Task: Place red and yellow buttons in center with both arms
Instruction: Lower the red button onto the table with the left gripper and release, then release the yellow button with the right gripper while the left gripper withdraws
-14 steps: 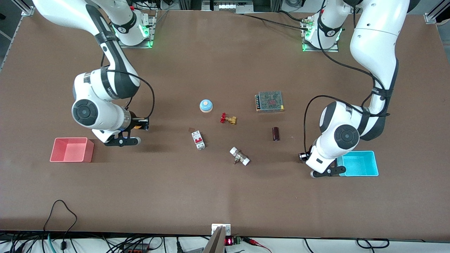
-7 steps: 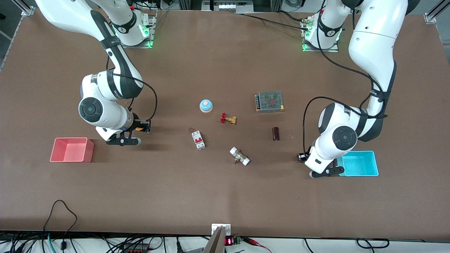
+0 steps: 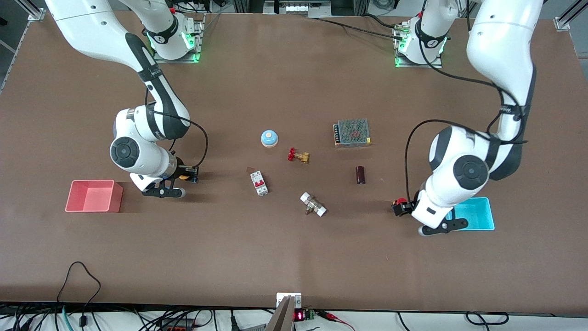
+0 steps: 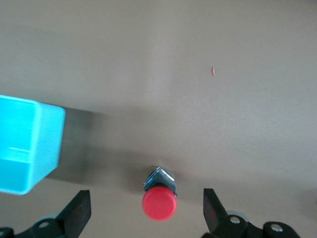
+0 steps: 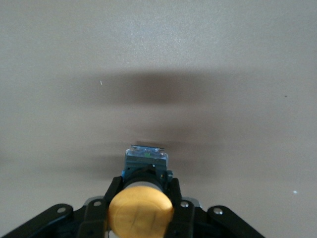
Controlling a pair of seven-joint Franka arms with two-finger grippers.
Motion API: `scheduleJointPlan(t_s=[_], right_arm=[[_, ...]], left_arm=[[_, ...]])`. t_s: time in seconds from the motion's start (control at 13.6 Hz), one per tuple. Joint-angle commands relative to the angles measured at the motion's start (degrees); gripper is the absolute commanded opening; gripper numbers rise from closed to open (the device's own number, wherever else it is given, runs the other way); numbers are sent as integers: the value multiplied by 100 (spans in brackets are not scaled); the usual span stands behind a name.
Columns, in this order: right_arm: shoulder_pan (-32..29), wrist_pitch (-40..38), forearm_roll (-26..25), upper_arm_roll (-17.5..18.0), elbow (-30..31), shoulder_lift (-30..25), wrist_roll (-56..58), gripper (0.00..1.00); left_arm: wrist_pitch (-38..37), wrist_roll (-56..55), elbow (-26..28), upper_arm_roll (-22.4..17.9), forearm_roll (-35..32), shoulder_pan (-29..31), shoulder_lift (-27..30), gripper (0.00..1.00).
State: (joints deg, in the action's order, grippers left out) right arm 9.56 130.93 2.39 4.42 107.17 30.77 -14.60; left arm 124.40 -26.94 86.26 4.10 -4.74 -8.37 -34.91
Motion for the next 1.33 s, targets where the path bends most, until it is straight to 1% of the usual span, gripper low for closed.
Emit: scheduleJointPlan(t_s=[0.0, 0.07, 0.15, 0.22, 0.37, 0.59, 0.74, 0.81, 0.89, 0.96, 1.03, 1.25], right_arm=[[-33, 65, -63, 42, -47, 86, 18, 34], [-25, 65, -150, 42, -56, 139, 27, 38], [-16, 73, -368, 42, -56, 166, 18, 41], [-16, 74, -492, 42, -56, 175, 18, 51], [-16, 65, -511, 42, -99, 166, 18, 100], [19, -84, -494, 50, -389, 79, 1, 100], [2, -294, -494, 42, -529, -254, 1, 100], [-33, -478, -494, 33, -678, -413, 1, 100], [-51, -706, -485, -19, -854, -562, 9, 100], [-60, -987, -459, -72, -1073, -720, 18, 100], [-68, -1268, -459, -134, -1302, -835, 36, 100], [-95, -2358, -424, -414, -2180, -1073, 80, 100]], left_arm=[[-451, 83, 110, -6, -177, 125, 562, 100], [-574, 231, 110, -6, -177, 169, 703, 100], [-758, 329, 110, -6, -177, 230, 870, 100], [-881, 486, 110, -6, -177, 318, 1028, 100], [-1127, 925, 110, 3, -168, 520, 1336, 100], [-1436, 1215, 92, 3, -177, 679, 1714, 100], [-1672, 1821, 84, -6, -159, 731, 1951, 100], [-1761, 2033, 75, 12, -107, 871, 2040, 100], [-1831, 2383, 75, 56, -71, 1046, 2145, 100], [-1936, 2769, 75, 56, 146, 1144, 2242, 100], [-2024, 2930, 75, 30, 340, 1162, 2373, 100], [-2490, 2984, 83, -6, 316, 1233, 2725, 100]])
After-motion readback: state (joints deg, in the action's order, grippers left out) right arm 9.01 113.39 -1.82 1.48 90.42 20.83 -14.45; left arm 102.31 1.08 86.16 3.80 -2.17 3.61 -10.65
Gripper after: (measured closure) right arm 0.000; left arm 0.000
